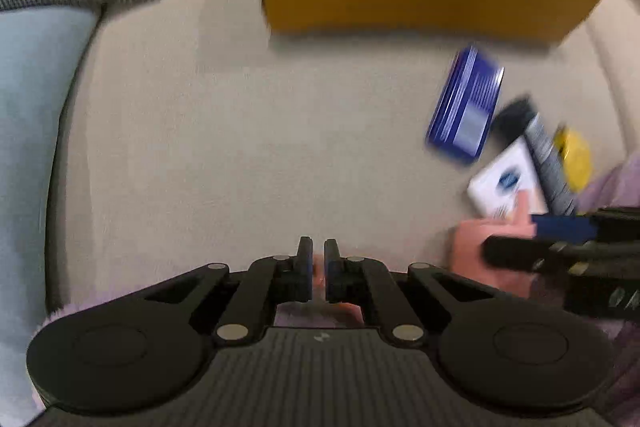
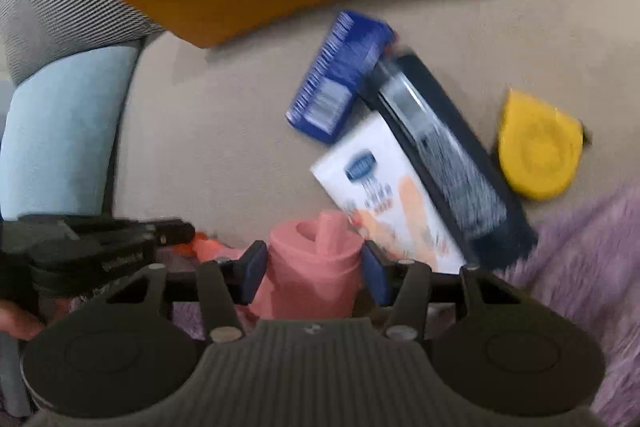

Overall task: Organize rigid objects
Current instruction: 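Grasp the pink pump bottle with the left tool while the right grasps the pink cup, then lift and carry the pink bottle and pink cup over the shoebox, then lower the pink cup and pink bottle into the shoebox and open both tools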

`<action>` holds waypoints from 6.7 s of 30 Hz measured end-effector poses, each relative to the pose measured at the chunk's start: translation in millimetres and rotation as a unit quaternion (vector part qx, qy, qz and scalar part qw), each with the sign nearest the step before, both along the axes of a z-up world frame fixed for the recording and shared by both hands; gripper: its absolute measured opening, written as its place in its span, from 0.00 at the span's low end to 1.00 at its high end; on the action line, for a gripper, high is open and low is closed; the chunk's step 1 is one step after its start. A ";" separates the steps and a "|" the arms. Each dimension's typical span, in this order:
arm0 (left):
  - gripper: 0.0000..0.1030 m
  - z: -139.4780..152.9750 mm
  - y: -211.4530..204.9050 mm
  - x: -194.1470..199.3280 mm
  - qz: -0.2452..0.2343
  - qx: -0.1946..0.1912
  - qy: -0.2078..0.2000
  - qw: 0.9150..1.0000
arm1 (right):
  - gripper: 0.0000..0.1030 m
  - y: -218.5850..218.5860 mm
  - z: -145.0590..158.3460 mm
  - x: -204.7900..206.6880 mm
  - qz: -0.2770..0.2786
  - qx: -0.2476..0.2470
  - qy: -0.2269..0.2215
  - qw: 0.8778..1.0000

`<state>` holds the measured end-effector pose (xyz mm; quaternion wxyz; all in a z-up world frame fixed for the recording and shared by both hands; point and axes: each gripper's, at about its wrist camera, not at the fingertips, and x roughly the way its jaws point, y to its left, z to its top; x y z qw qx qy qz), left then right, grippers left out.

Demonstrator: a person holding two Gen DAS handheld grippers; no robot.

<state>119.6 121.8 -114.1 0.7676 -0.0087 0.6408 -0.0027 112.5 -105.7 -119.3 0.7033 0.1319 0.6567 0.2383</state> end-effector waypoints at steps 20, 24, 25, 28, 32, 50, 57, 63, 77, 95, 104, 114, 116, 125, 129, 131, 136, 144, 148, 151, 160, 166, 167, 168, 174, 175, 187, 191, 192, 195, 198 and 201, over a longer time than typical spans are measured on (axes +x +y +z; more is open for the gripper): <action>0.45 -13.3 29.3 -1.4 0.171 -0.062 0.073 0.981 | 0.52 27.2 12.1 21.0 0.039 -0.005 -0.067 0.997; 0.45 -24.7 24.8 1.0 0.176 -0.051 0.075 0.980 | 0.52 31.2 13.2 19.0 0.047 -0.010 -0.076 0.996; 0.44 -28.2 22.5 2.2 0.175 -0.048 0.078 0.980 | 0.52 31.6 12.6 18.5 0.048 -0.011 -0.078 0.996; 0.39 -34.7 18.9 4.6 0.186 -0.045 0.070 0.979 | 0.52 31.6 10.5 18.0 0.047 -0.011 -0.080 0.996; 0.33 -38.1 16.4 1.2 0.199 -0.052 0.042 0.978 | 0.52 33.6 8.0 19.0 0.048 -0.009 -0.086 0.995; 0.25 -4.7 52.1 33.4 0.185 -0.109 -0.073 0.974 | 0.23 69.7 13.0 57.6 0.079 -0.014 -0.099 0.992; 0.51 -11.4 55.9 28.6 0.206 -0.137 -0.050 0.968 | 0.41 71.9 11.9 56.2 0.102 -0.028 -0.077 0.991; 0.51 -22.7 54.0 30.4 0.225 -0.160 -0.027 0.961 | 0.60 66.9 22.6 41.9 0.127 -0.056 -0.081 0.987; 0.40 -25.7 28.4 42.5 0.172 -0.107 -0.034 0.979 | 0.58 91.8 -14.0 39.6 0.143 -0.085 -0.033 0.986; 0.28 0.1 14.8 7.2 0.117 -0.095 -0.129 0.980 | 0.57 34.8 30.5 39.7 0.112 -0.037 -0.079 0.990; 0.27 62.3 -0.6 -8.6 0.092 -0.115 -0.218 0.965 | 0.57 -6.7 61.9 51.2 0.061 -0.020 -0.136 0.989; 0.27 130.0 -23.4 45.4 0.027 -0.163 -0.282 0.945 | 0.57 -39.8 118.8 94.6 0.073 -0.018 -0.246 0.966; 0.27 135.5 -30.1 61.7 0.012 -0.165 -0.287 0.944 | 0.57 -42.9 124.4 114.2 0.068 -0.022 -0.263 0.962; 0.27 102.4 -46.9 148.4 -0.026 -0.149 -0.251 0.956 | 0.57 -27.6 90.8 199.0 0.089 -0.069 -0.282 0.953; 0.27 73.2 -46.3 174.6 -0.021 -0.150 -0.219 0.964 | 0.57 -15.0 59.3 223.8 0.115 -0.084 -0.262 0.954; 0.27 61.9 -44.9 182.4 -0.020 -0.146 -0.209 0.967 | 0.57 -10.6 45.3 232.9 0.127 -0.093 -0.251 0.955; 0.27 42.4 -44.4 196.7 -0.019 -0.155 -0.189 0.969 | 0.58 -2.7 25.5 245.2 0.169 -0.100 -0.243 0.950; 0.27 27.5 -45.7 208.1 -0.015 -0.171 -0.172 0.970 | 0.58 7.0 15.2 245.4 0.205 -0.123 -0.230 0.943; 0.27 25.6 -43.8 208.3 -0.014 -0.174 -0.167 0.970 | 0.58 11.0 16.7 243.2 0.221 -0.157 -0.218 0.937; 0.27 24.2 -42.3 208.7 -0.014 -0.176 -0.166 0.970 | 0.58 12.5 21.4 242.4 0.235 -0.184 -0.227 0.927; 0.27 25.3 -44.0 212.5 -0.016 -0.180 -0.162 0.970 | 0.58 14.4 15.8 261.6 0.245 -0.214 -0.267 0.907; 0.27 24.8 -44.9 214.2 -0.018 -0.178 -0.160 0.971 | 0.58 14.3 14.0 263.6 0.282 -0.221 -0.276 0.892; 0.27 24.3 -45.7 214.5 -0.019 -0.178 -0.159 0.971 | 0.61 14.5 14.5 262.9 0.290 -0.231 -0.284 0.884; 0.27 24.2 -46.2 214.4 -0.020 -0.177 -0.159 0.971 | 0.61 16.5 14.8 261.9 0.298 -0.236 -0.292 0.878; 0.27 24.0 -50.8 217.4 -0.028 -0.176 -0.157 0.971 | 0.59 13.4 22.8 259.3 0.347 -0.222 -0.300 0.861; 0.27 24.3 -51.8 218.8 -0.028 -0.176 -0.156 0.972 | 0.57 14.1 22.6 258.4 0.358 -0.224 -0.301 0.855; 0.27 21.0 -66.1 227.7 -0.042 -0.174 -0.154 0.972 | 0.39 21.1 -3.9 250.1 0.450 -0.272 -0.329 0.785; 0.27 20.9 -70.0 229.8 -0.045 -0.171 -0.153 0.972 | 0.39 19.8 -8.3 256.7 0.443 -0.273 -0.347 0.780; 0.27 20.6 -71.3 230.7 -0.046 -0.170 -0.152 0.972 | 0.40 19.5 -9.0 259.2 0.441 -0.270 -0.350 0.781; 0.27 20.3 -76.1 232.2 -0.051 -0.169 -0.150 0.973 | 0.41 18.0 -8.6 260.1 0.434 -0.267 -0.354 0.785; 0.28 19.6 -83.9 234.7 -0.058 -0.165 -0.144 0.974 | 0.41 16.0 -6.2 254.5 0.430 -0.264 -0.360 0.785; 0.27 17.2 -92.0 238.5 -0.060 -0.157 -0.138 0.976 | 0.42 7.6 8.1 248.0 0.407 -0.249 -0.363 0.800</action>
